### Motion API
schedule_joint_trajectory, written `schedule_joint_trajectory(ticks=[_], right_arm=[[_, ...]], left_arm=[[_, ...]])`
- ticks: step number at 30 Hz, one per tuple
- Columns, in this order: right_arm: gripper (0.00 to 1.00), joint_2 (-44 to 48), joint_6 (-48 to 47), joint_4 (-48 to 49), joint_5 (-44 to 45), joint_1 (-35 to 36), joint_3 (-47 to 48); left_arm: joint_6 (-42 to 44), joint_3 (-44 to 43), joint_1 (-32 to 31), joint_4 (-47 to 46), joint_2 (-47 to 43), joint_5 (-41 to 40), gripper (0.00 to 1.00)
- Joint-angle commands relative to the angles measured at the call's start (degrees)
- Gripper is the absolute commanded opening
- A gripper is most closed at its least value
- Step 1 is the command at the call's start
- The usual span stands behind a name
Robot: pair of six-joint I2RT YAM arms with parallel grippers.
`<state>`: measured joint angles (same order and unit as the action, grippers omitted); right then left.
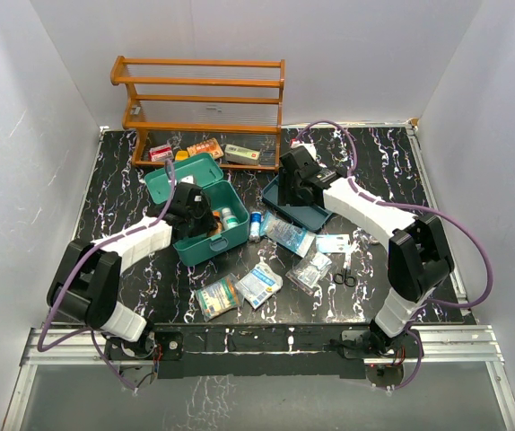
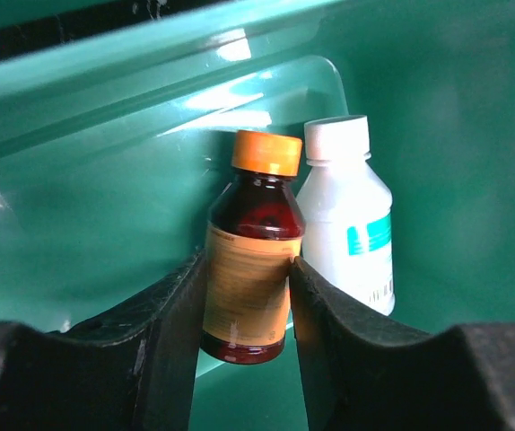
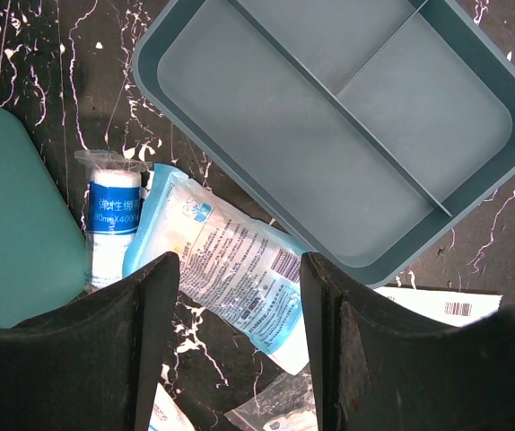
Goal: Organize the medicine kit
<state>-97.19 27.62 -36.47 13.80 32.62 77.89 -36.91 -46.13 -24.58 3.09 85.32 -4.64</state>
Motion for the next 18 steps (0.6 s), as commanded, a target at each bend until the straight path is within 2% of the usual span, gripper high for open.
schedule_joint_trajectory(ticks=[1,6,11,18], right_arm=[[0.54,-0.35,-1.52,0.85,1.42,0.07,2.5],[0.53,-0.55,-3.29,1.21,1.27,0.07,2.36],[0.53,0.05,-3.71,1.81,0.87,0.03,1.79],[0.53,1.43,-4.2,2.19,0.98,0.07,1.78]], left_arm=[[-2.5,0.62,0.12,-0.69,1.32,2.23,0.37],[-6.37,0.56,0.07,-1.56,2.24,5.2,0.32],[-10.08,2.29,0.06,-4.52,0.06,6.34,0.31],[-9.35,0.69,0.08,-0.15,-2.34,-0.7,0.46]])
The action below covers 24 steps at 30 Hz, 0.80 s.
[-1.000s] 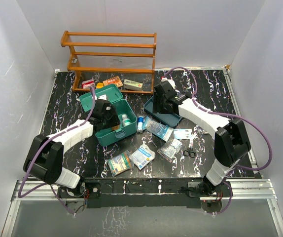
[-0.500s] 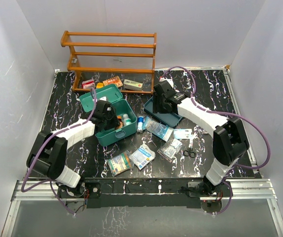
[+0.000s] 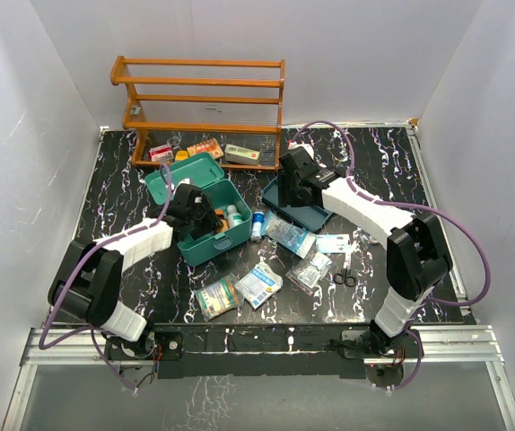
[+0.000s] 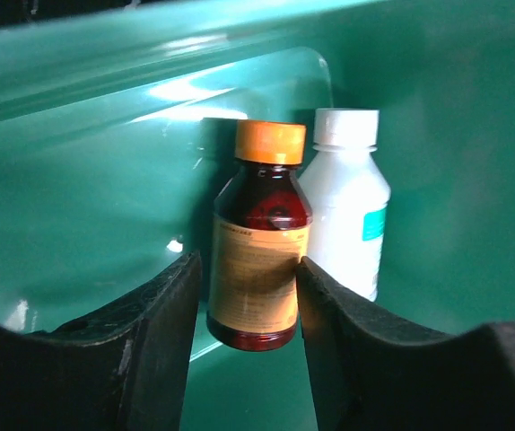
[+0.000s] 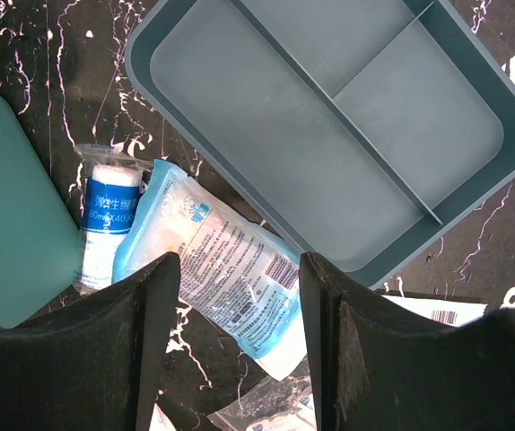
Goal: Organize the medicine kit
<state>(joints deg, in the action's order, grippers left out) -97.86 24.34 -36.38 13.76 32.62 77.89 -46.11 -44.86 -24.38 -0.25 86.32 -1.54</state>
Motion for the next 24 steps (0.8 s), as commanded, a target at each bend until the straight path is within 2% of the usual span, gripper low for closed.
schedule_joint_trajectory(ticks=[1,6,13,17,24], right_arm=[[0.53,2.22,-0.98,2.1,1.01,0.07,1.97],[0.54,2.71,-1.49,2.66,0.43,0.07,2.67],[0.54,2.71,-1.9,3.37,-0.14,0.05,2.54],[0.54,2.18,-2.16,3.47,0.0,0.03,2.75],[0.54,0.77,-2.7,3.51,0.07,0.05,3.58]], left_arm=[[0.06,-0.9,-0.07,3.72,-3.64,-4.71,0.47],[3.33,-2.07,-0.06,3.88,-4.82,-6.83,0.5],[8.38,-3.68,-0.03,-1.47,-2.77,-5.96,0.56],[8.31,-4.95,-0.01,-4.34,0.63,-5.43,0.54],[5.6,-7.0,-0.01,-1.98,4.32,-5.37,0.48]])
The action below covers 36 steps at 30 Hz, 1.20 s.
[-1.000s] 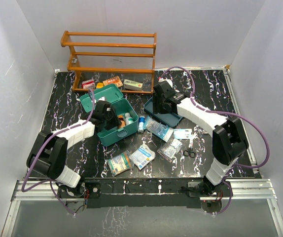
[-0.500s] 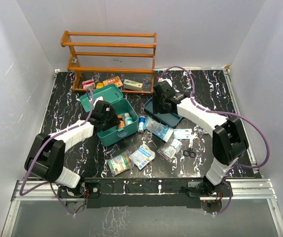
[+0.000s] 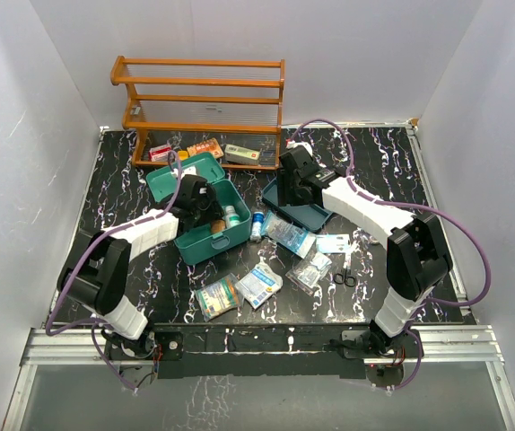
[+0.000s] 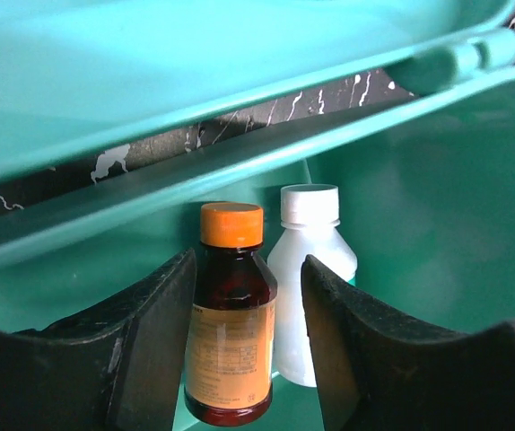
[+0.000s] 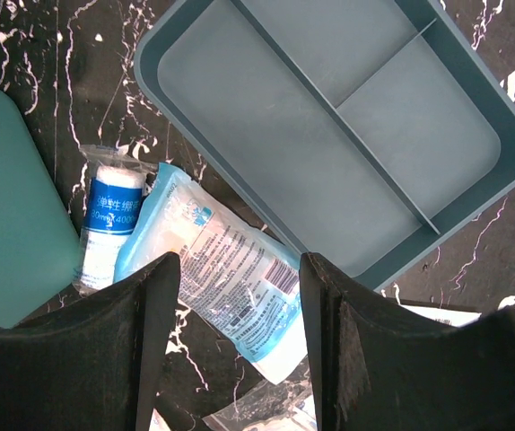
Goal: Organize the medicine kit
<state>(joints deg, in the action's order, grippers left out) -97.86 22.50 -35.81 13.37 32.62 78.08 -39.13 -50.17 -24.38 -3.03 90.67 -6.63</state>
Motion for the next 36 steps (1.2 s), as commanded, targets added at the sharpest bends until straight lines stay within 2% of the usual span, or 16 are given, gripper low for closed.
schedule_joint_trajectory(ticks=[1,10,23,27,36], right_arm=[[0.54,0.56,-0.88,2.94,0.43,0.05,3.47],[0.54,0.38,-0.73,3.23,-0.57,0.05,2.72],[0.54,2.05,-0.85,3.55,-0.87,0.07,0.78],[0.54,2.84,-0.93,3.49,-0.77,0.07,0.46],[0.54,4.38,-0.96,4.08,-1.21,0.0,-0.27]], left_arm=[[-2.02,-1.68,-0.05,1.42,0.05,-0.8,0.47],[-7.22,-2.1,-0.26,7.75,-0.3,-2.03,0.4],[-12.9,-1.33,-0.95,5.11,0.08,0.4,0.33],[-13.01,-2.28,-0.94,6.94,-0.57,-1.49,0.36],[-8.94,-5.16,-0.84,12.29,-4.14,-7.48,0.5]])
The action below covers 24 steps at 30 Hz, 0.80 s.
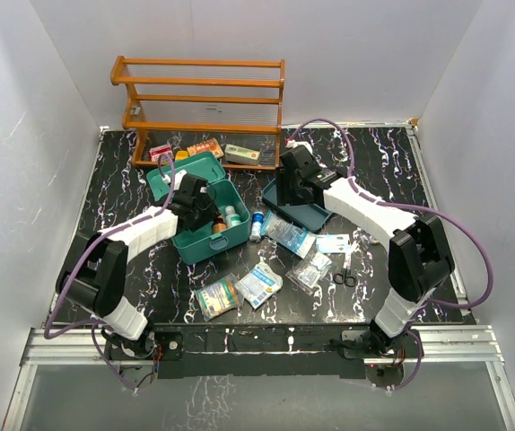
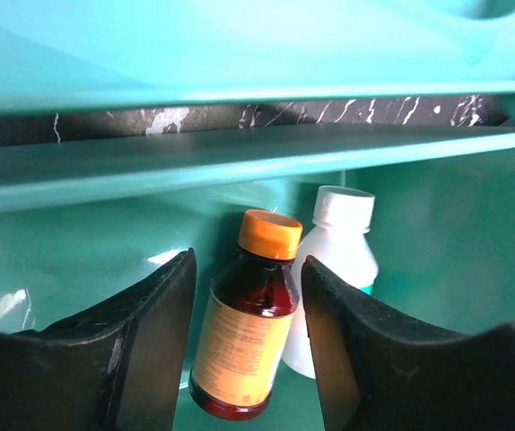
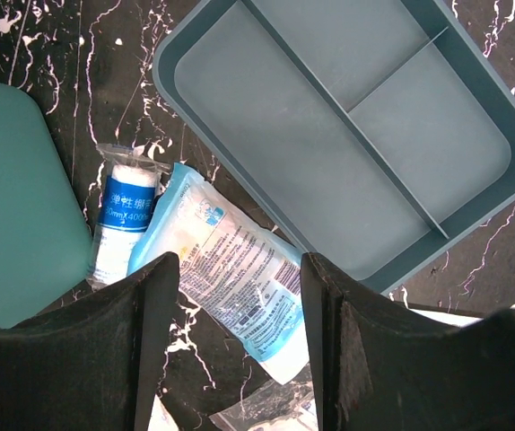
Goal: Organize the medicine kit
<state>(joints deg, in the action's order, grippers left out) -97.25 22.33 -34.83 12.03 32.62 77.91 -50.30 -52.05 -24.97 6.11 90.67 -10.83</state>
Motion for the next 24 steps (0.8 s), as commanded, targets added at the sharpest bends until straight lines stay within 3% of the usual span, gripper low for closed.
schedule_joint_trajectory(ticks=[1,8,18,24], right_arm=[[0.55,4.1,-0.71,3.17,-0.02,0.0,-0.32],[0.57,7.98,0.07,2.73,-0.43,0.02,-2.91],[0.58,13.75,0.36,3.87,-5.41,0.06,-11.45],[0.57,14.79,1.94,1.97,-10.48,0.04,-14.22]], left_arm=[[3.01,-3.71,-0.25,3.67,-4.56,-3.63,0.51],[8.35,-6.4,-0.26,6.33,-9.67,-7.23,0.56],[28.38,-8.97,-0.14,8.37,-24.0,-6.14,0.67],[24.85,-7.43,-0.17,14.85,-33.2,-4.56,0.75]])
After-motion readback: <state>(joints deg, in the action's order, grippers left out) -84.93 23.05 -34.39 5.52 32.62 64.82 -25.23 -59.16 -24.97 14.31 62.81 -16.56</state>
